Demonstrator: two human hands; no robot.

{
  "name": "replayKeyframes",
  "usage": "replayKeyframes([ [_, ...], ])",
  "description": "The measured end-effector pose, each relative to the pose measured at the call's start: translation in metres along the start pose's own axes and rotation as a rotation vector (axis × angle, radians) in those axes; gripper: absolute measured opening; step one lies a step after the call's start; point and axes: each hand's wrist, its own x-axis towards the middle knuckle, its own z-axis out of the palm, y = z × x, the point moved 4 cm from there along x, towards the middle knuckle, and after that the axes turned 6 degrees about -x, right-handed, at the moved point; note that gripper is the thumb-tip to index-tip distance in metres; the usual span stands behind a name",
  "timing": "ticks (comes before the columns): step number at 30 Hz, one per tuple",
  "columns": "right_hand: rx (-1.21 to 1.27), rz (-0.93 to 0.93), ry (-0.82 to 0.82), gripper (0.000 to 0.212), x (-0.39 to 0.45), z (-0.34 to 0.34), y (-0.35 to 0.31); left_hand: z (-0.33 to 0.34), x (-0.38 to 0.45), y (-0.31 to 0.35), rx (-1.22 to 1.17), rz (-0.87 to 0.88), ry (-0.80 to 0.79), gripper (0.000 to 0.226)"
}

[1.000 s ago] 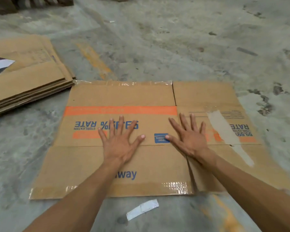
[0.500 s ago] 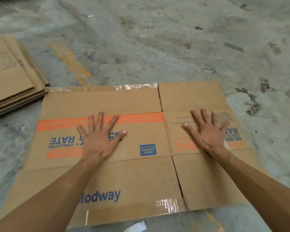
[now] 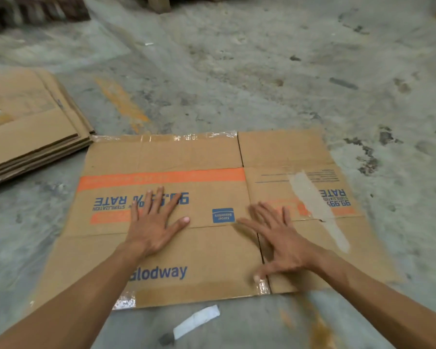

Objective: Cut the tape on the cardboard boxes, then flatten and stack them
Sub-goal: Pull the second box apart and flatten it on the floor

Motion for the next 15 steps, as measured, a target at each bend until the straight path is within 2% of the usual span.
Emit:
replayKeyframes([
  [1,-0.067,-0.098,-0.058,0.122,-0.013,0.009,-0.017,0.002,-0.014,-0.004,-0.013,0.028,-0.006,0.089],
  [3,-0.175,-0.156,-0.114,0.121,-0.03,0.019,-0.03,0.004,-0.036,-0.015,-0.052,0.072,-0.034,0.09],
  [5,-0.182,-0.131,-0.073,0.104,-0.039,0.016,-0.028,0.003,-0.054,-0.027,-0.092,0.108,-0.052,0.091],
  [8,-0.362,-0.202,0.081,0.077,-0.048,0.005,-0.036,0.002,-0.079,-0.036,-0.16,0.136,-0.09,0.102],
  [12,-0.487,-0.296,0.344,0.057,-0.061,-0.003,-0.048,-0.007,-0.107,-0.035,-0.112,0.199,-0.167,0.117],
  [15,-0.47,-0.226,0.501,0.047,-0.064,-0.027,-0.048,-0.031,-0.124,-0.024,-0.018,0.27,-0.137,0.121],
])
